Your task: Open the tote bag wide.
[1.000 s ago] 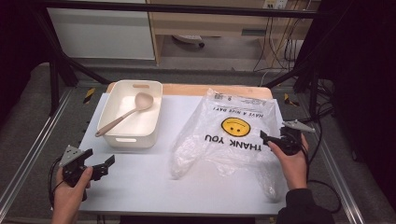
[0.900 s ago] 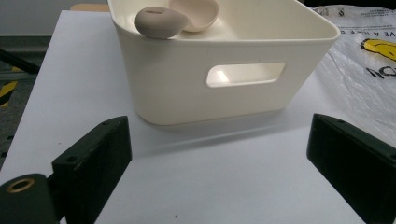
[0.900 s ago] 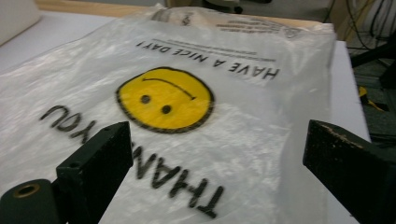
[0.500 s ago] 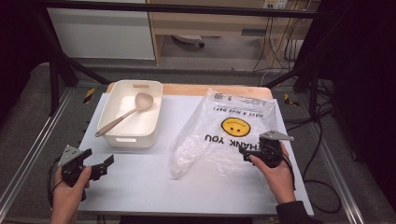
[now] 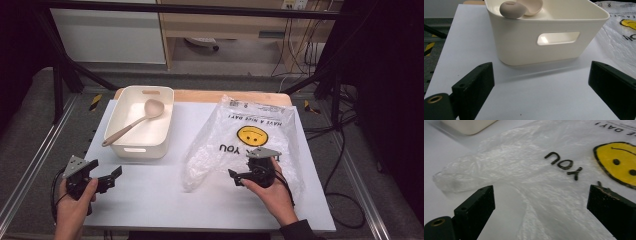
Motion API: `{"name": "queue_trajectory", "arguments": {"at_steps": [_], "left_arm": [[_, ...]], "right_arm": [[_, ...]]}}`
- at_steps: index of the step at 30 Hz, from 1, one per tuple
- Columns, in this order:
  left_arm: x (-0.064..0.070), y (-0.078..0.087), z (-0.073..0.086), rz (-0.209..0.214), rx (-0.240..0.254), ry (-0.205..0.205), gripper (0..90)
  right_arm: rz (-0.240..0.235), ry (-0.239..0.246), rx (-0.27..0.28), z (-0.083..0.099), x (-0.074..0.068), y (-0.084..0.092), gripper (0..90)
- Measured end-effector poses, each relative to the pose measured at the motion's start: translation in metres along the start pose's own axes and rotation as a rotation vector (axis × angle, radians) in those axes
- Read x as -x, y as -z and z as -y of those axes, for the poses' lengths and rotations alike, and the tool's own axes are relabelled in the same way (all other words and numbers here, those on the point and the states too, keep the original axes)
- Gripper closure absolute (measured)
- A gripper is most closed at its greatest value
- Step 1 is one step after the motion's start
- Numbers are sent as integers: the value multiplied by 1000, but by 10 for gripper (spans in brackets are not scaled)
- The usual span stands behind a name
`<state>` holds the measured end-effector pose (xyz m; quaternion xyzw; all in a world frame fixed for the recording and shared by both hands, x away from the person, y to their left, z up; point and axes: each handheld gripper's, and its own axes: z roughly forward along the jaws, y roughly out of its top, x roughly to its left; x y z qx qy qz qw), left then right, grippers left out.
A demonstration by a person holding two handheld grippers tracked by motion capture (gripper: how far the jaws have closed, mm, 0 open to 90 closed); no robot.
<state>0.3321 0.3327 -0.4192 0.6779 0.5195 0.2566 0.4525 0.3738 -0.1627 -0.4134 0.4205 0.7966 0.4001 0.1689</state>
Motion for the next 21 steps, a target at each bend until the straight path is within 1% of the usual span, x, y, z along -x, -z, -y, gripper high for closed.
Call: {"name": "queue_trajectory", "arguments": {"at_steps": [3,7,14,19,21], "left_arm": [[0,0,0,-1,-3,-3,61],[0,0,0,-2,-5,-4,62],[0,-1,1,-1,-8,-5,62],[0,-1,1,5,-14,-10,62],[0,-1,1,5,-16,-13,62]], "right_arm": [[-35,19,-8,-2,-14,-7,89],[-90,63,-27,-6,-39,-19,90],[-180,135,-31,-19,-80,-42,102],[-213,188,-57,-22,-106,-60,116],[-199,219,-51,-21,-113,-65,133]]}}
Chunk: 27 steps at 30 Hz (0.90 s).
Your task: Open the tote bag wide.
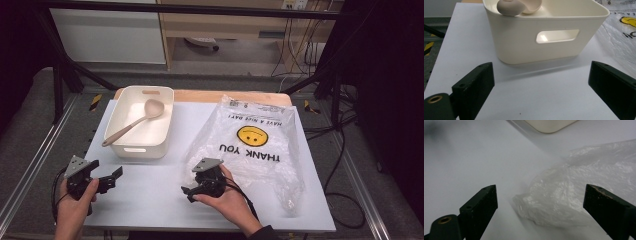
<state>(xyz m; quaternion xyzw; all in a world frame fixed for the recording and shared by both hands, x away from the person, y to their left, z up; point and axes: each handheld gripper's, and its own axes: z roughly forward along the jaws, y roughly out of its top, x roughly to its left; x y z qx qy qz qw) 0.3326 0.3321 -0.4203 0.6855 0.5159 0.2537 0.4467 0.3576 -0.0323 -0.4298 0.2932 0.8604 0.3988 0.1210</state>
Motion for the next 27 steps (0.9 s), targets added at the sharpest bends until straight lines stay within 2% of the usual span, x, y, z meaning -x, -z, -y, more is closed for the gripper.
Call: {"name": "queue_trajectory", "arguments": {"at_steps": [6,9,14,16,19,27], "left_arm": [[0,-1,0,0,-6,2,62],[0,-1,0,-1,-8,-3,63],[1,-1,1,2,-5,-2,63],[0,-1,1,1,-7,-2,63],[0,-1,1,2,-10,-5,63],[0,-1,1,0,-13,-3,63]], "right_arm": [[-14,33,-51,2,-6,-13,132],[-9,45,-61,4,-7,-15,246],[-4,40,-89,7,-1,-17,525],[-14,10,-90,7,3,-19,658],[-19,-4,-86,5,8,-22,838],[19,-128,-9,-9,26,-30,873]]}}
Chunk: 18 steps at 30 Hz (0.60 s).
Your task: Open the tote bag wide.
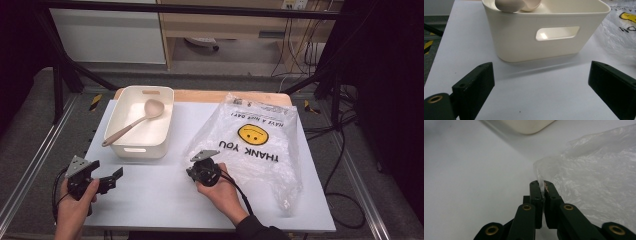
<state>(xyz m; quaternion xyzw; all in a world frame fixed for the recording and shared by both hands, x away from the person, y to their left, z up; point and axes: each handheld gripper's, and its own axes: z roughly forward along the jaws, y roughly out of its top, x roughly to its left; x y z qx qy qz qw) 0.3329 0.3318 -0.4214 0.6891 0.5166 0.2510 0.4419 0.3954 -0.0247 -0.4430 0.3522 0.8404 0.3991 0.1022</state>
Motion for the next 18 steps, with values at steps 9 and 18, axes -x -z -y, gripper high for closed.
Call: {"name": "queue_trajectory", "arguments": {"at_steps": [9,18], "left_arm": [[-1,0,0,2,0,5,64],[-2,0,0,7,3,6,64]], "right_arm": [[74,-56,31,-38,16,-28,872],[106,-139,29,-57,28,-60,871]]}}
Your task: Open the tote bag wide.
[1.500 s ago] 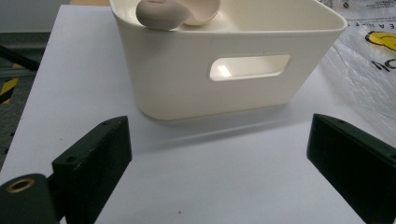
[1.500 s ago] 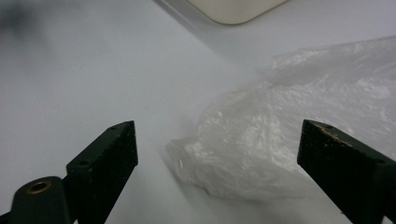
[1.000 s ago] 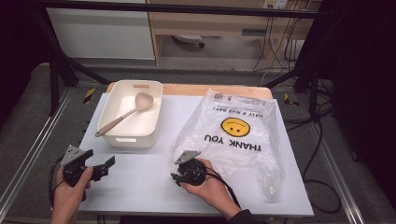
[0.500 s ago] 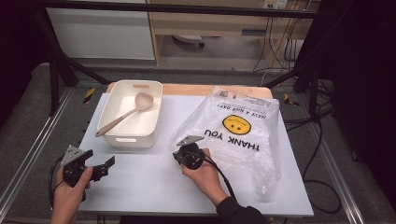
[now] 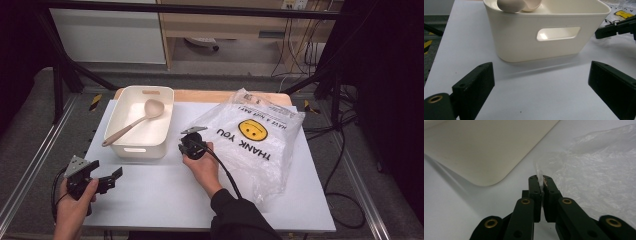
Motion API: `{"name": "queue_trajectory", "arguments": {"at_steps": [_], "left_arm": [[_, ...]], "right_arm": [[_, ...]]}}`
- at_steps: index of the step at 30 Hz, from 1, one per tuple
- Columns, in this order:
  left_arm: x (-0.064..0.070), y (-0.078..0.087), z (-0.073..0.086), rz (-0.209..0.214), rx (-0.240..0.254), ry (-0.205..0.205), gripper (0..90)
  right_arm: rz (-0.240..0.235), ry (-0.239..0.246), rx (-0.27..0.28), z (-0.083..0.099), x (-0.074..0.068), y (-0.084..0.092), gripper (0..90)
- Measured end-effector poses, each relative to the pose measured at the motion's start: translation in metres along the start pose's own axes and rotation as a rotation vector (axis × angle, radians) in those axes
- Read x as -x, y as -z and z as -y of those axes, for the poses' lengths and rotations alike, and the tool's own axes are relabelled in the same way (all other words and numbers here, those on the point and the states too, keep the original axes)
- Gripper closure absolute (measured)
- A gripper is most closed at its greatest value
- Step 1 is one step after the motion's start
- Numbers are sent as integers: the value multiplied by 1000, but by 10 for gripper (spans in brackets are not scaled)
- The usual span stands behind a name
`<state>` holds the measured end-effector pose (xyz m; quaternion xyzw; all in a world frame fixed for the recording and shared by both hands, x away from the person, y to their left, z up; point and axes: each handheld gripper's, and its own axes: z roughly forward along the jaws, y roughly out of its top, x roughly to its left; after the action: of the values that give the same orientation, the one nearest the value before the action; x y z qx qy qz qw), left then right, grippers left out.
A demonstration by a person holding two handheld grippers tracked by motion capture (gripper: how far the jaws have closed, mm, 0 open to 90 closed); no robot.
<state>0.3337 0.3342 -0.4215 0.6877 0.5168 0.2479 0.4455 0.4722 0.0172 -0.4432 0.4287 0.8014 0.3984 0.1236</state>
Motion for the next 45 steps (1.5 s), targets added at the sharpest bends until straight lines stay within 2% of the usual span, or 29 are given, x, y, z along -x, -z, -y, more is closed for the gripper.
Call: {"name": "queue_trajectory", "arguments": {"at_steps": [4,5,7,9,14,19,26,28,32,34,38,45], "left_arm": [[0,0,0,-1,2,2,64],[0,1,0,-2,3,2,64],[0,1,0,-3,3,2,64],[-1,0,0,-4,2,3,64],[0,1,0,-8,1,4,64],[-1,-1,0,-13,1,6,64],[-1,-1,1,-17,-6,4,64],[-1,-1,1,-21,-6,6,63],[0,-1,1,-21,-8,5,64],[0,-1,1,-16,-5,5,63],[0,0,1,-11,-1,3,62],[0,0,1,-11,0,1,62]], "right_arm": [[0,-11,11,-5,1,-5,855],[1,-15,14,-6,1,-4,817],[-21,-23,9,-6,-1,-1,684],[-45,-3,9,-7,-4,9,621],[-39,41,41,-5,-6,40,442],[-39,41,54,0,7,68,317],[-28,71,65,9,30,99,181],[-26,60,68,13,39,106,157],[15,48,73,19,56,114,116],[12,37,72,21,62,115,107],[24,30,61,24,71,117,96],[18,20,71,25,78,121,99]]}}
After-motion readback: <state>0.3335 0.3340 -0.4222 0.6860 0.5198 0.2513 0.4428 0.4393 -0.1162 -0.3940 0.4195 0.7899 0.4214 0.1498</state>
